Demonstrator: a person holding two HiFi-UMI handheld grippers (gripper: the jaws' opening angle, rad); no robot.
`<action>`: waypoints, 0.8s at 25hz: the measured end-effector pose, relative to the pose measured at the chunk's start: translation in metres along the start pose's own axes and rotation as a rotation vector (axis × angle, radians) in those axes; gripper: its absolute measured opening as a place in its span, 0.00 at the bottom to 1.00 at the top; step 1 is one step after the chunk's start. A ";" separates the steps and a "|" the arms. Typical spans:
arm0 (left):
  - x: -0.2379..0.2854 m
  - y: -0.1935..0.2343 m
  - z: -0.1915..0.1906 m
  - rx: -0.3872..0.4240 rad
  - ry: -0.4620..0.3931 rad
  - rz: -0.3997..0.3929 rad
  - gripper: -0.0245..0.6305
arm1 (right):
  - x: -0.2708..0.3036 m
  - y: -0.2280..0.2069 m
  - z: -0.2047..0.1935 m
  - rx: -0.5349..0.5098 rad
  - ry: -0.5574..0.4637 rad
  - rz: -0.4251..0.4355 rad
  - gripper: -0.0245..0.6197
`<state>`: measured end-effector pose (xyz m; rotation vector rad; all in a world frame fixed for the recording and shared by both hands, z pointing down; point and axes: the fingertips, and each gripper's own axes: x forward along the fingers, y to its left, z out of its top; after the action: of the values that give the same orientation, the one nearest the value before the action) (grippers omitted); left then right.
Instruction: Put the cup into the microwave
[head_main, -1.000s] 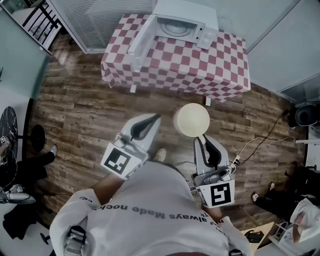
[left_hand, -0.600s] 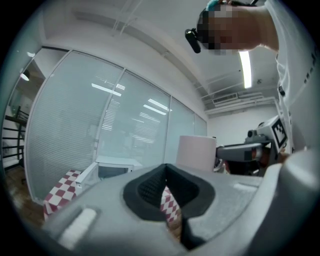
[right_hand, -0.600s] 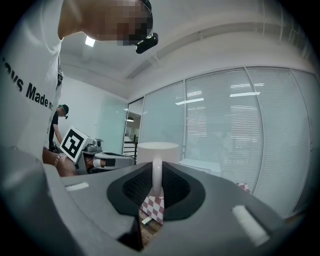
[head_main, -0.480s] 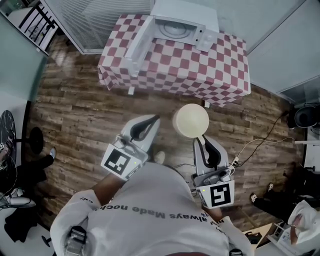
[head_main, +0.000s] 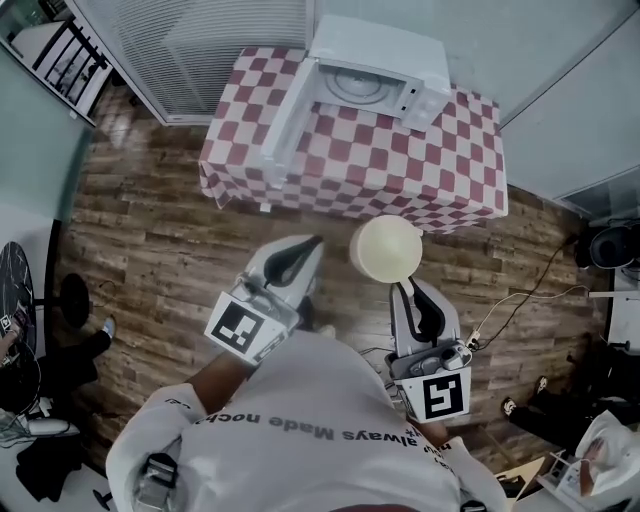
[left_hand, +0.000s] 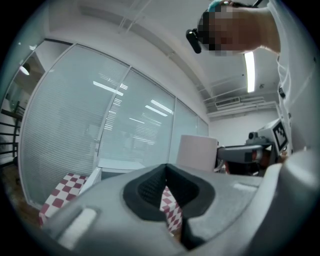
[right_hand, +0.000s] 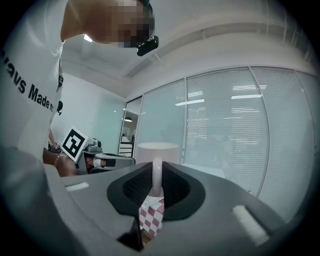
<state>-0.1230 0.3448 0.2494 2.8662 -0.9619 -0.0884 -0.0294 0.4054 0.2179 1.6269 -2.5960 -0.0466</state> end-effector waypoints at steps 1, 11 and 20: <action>0.005 0.010 0.001 -0.002 0.000 -0.005 0.04 | 0.011 -0.003 0.000 -0.007 0.000 -0.001 0.10; 0.037 0.105 0.004 -0.010 0.029 -0.042 0.04 | 0.111 -0.014 -0.002 -0.018 0.016 -0.012 0.10; 0.069 0.145 0.018 0.000 0.016 -0.072 0.04 | 0.162 -0.029 0.000 -0.007 0.023 -0.030 0.10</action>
<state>-0.1563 0.1872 0.2494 2.8970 -0.8561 -0.0721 -0.0738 0.2467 0.2242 1.6546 -2.5517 -0.0378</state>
